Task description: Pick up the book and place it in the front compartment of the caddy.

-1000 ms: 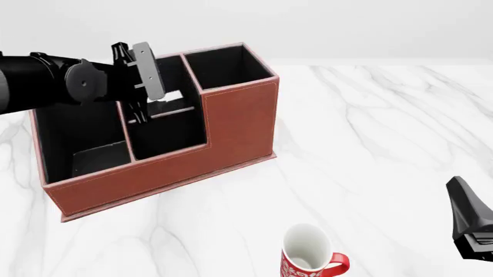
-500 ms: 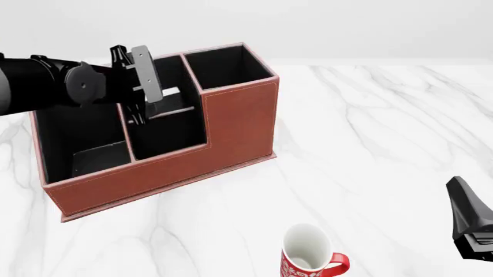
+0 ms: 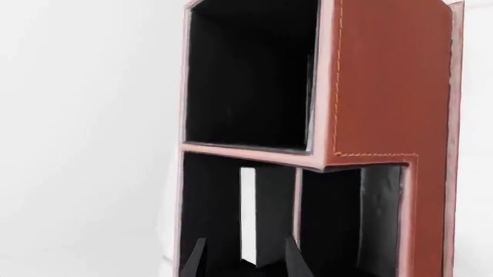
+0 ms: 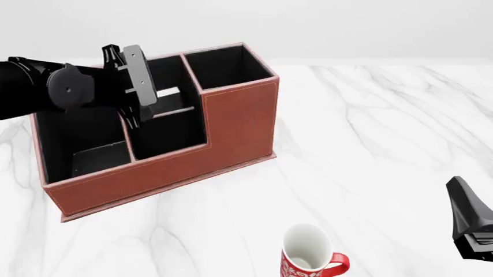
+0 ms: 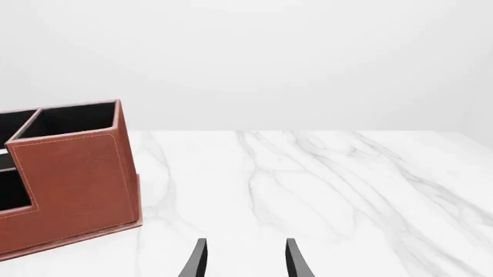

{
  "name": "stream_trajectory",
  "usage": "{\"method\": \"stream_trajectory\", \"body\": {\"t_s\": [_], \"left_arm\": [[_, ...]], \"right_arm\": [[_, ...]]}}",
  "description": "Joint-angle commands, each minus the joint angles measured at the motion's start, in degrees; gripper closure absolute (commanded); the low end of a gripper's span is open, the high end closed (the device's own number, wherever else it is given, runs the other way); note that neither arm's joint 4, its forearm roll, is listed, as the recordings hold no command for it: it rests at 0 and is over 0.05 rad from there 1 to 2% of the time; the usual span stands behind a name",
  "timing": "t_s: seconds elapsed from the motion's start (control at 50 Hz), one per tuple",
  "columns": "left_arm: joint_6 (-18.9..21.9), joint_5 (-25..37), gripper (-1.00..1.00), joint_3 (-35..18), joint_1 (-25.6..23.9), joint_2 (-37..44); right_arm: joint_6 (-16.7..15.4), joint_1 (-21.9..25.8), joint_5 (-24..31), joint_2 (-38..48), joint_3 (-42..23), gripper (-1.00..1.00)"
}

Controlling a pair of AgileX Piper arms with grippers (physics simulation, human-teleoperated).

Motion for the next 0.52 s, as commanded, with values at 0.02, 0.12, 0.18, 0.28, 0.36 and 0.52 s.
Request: {"method": "stream_trajectory", "body": {"t_s": [0.02, 0.12, 0.18, 0.28, 0.36, 0.52], "left_arm": [[-2.93, -0.03, -1.00, 5.67, -0.59, -7.52], [-4.17, -0.35, -1.00, 7.84, -1.16, -10.25], [-4.70, 0.02, -1.00, 10.54, -2.32, -13.49], [-5.59, 1.59, -1.00, 13.80, -4.06, -19.21], [-4.99, 2.04, -1.00, 17.36, -5.13, -23.89], [-5.43, 4.58, -1.00, 23.43, -8.55, -34.18]], "right_arm": [[-0.06, -0.24, -0.02, -0.12, 0.04, -1.00], [-0.06, -0.26, -0.02, -0.12, 0.04, -1.00], [-0.07, -0.24, -0.02, -0.12, 0.04, -1.00], [-0.07, -0.23, -0.02, -0.11, 0.04, -1.00], [-0.06, -0.25, -0.02, -0.12, 0.04, -1.00], [-0.07, -0.24, -0.02, -0.13, 0.04, -1.00]]}}
